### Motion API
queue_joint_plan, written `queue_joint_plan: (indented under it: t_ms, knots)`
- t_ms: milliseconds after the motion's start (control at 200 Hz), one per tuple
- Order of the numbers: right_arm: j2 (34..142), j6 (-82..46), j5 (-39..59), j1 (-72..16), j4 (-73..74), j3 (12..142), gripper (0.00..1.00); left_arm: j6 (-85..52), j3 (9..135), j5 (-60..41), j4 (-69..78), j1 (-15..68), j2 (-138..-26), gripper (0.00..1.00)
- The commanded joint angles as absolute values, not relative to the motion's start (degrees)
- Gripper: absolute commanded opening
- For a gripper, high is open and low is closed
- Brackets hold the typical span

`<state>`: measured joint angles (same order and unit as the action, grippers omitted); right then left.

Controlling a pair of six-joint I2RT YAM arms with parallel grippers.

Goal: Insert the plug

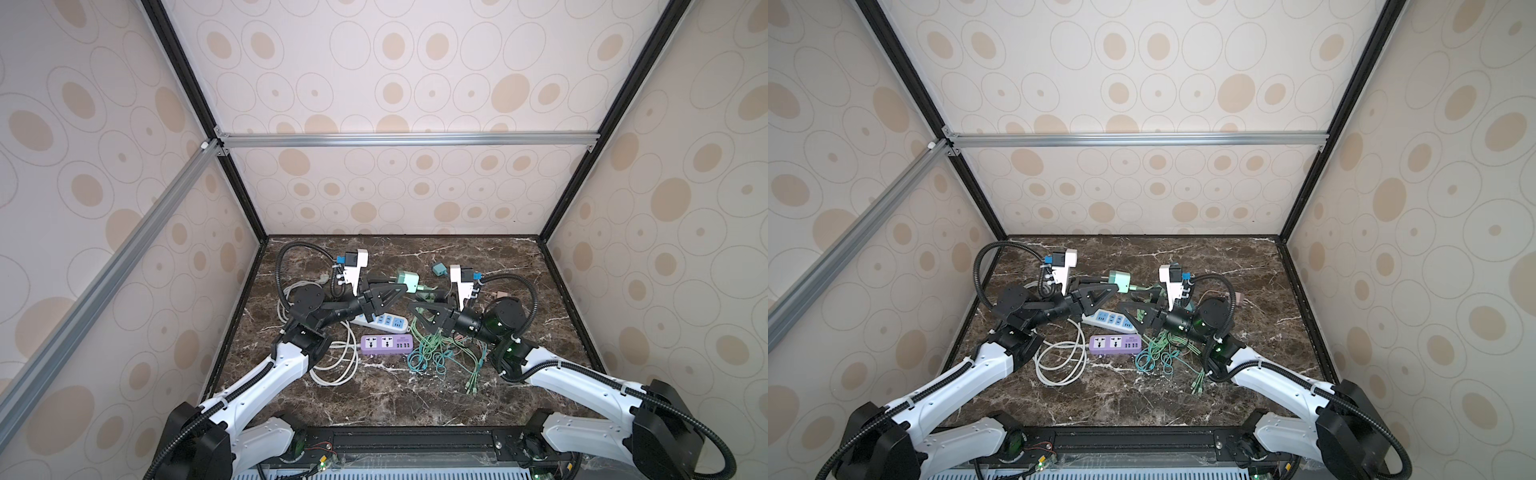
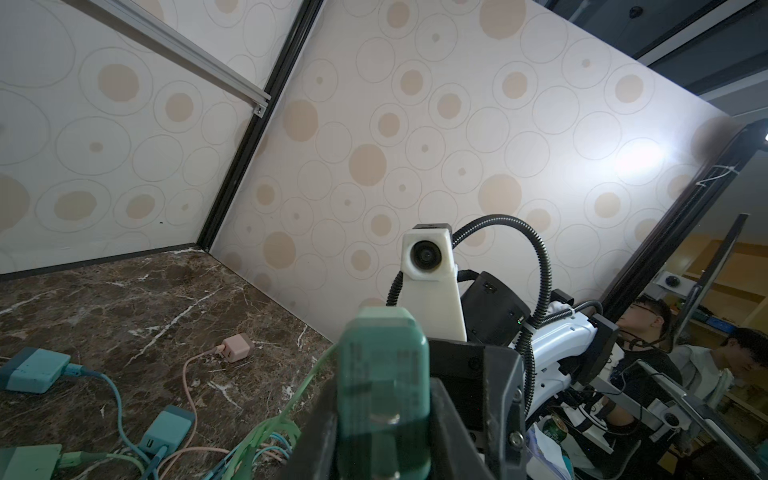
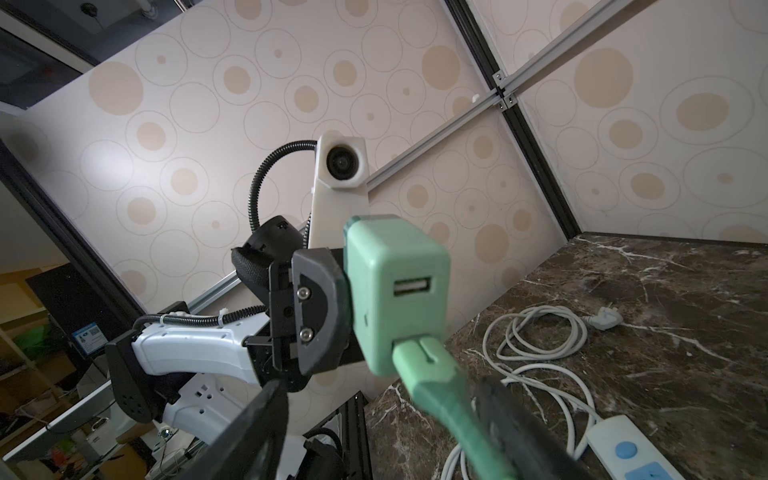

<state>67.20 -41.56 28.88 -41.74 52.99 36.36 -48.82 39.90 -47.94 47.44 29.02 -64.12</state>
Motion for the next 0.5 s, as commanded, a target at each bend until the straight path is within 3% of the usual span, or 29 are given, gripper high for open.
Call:
queue_joint_plan:
  t_ms: [0, 495]
  knots:
    - [68.7, -45.0, 29.8, -41.0, 61.1, 38.0, 0.74, -51.9, 39.2, -50.8, 55.4, 29.3, -63.2, 0.0]
    - [73.3, -46.6, 31.1, -40.8, 66.5, 42.9, 0.61, -55.3, 36.1, -51.9, 62.6, 29.3, -63.8, 0.0]
